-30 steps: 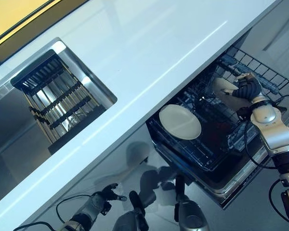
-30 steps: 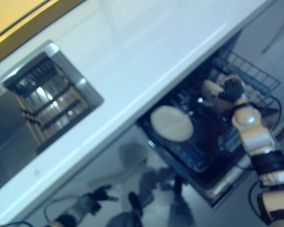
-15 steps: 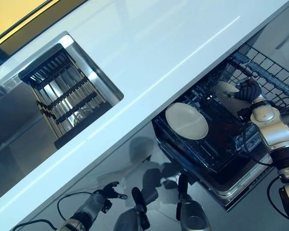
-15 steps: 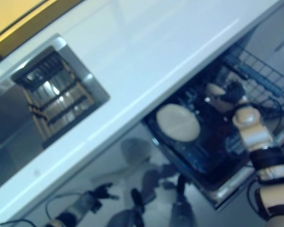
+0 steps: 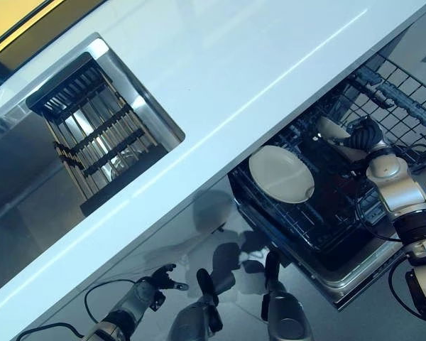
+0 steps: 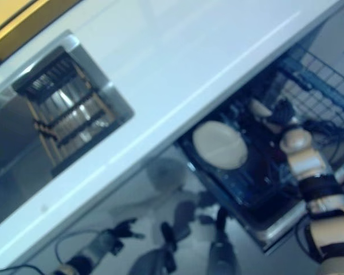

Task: Take plates into dishwasher

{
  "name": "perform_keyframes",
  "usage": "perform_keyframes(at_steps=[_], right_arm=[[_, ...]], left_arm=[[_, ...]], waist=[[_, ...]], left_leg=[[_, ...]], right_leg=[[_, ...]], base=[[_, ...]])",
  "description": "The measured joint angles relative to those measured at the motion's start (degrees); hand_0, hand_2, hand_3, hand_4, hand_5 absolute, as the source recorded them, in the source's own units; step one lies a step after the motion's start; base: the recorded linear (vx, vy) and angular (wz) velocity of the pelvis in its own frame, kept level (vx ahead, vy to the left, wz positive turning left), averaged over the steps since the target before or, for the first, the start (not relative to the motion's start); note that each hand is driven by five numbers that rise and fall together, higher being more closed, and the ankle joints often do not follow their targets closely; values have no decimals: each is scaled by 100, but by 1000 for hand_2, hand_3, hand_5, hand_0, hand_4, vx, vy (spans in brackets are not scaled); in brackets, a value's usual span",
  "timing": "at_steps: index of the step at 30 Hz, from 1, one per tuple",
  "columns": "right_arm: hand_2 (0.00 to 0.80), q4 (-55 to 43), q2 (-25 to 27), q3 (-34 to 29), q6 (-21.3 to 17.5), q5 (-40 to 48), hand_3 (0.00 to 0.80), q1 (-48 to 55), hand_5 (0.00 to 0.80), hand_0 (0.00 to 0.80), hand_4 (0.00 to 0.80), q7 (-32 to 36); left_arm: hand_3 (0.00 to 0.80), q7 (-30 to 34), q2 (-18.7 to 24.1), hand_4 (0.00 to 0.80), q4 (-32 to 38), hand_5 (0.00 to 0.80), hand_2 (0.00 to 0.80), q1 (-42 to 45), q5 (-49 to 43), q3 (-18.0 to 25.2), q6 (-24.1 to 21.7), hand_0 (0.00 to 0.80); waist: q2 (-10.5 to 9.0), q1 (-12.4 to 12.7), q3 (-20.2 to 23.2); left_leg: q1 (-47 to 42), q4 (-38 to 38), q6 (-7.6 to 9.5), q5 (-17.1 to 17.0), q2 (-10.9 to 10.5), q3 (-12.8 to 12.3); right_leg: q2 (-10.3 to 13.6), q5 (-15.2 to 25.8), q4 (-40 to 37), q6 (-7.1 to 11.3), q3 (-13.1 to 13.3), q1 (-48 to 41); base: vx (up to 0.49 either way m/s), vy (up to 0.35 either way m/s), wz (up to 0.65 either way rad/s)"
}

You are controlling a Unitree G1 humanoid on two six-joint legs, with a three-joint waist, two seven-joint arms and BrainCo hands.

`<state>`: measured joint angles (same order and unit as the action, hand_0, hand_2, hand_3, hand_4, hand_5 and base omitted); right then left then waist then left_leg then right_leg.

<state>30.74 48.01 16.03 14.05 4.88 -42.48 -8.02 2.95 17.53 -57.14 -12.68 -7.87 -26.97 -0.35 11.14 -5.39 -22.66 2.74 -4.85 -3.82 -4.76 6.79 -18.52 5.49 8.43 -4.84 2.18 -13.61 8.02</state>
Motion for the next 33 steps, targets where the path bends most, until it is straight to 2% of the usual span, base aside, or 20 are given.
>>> perform_keyframes(at_steps=[15, 28, 31, 33], right_arm=[[800, 228, 0, 39, 39, -98, 800, -261, 800, 800, 800, -97], [800, 394, 0, 42, 94, -207, 800, -364, 800, 800, 800, -274], [424, 409, 0, 42, 98, -256, 424, -369, 424, 424, 424, -350], [0, 417, 1, 42, 111, -276, 0, -371, 0, 0, 0, -391]], left_arm=[[0, 4, 53, 0, 201, 0, 0, -2, 79, -33, -2, 0], [0, 47, 53, 0, 238, 0, 0, 0, 84, -34, -1, 0], [0, 48, 53, 0, 258, 0, 0, 0, 84, -34, 2, 0], [0, 48, 53, 0, 293, 0, 0, 0, 85, -34, 4, 0]], waist=[[163, 8, -92], [162, 16, -93], [161, 17, -94], [157, 18, -96]], left_leg=[[114, 0, 41, -40, -58, 98], [133, 0, 39, -45, -74, 140], [133, 0, 39, -46, -74, 140], [133, 0, 38, -46, -73, 140]], right_leg=[[68, 16, 1, 25, -86, 59], [86, 31, 2, 41, -111, 58], [86, 31, 3, 42, -113, 58], [86, 32, 3, 41, -113, 57]], base=[[-1, 0, 3], [0, 0, 1], [0, 0, 0], [0, 0, 0]])
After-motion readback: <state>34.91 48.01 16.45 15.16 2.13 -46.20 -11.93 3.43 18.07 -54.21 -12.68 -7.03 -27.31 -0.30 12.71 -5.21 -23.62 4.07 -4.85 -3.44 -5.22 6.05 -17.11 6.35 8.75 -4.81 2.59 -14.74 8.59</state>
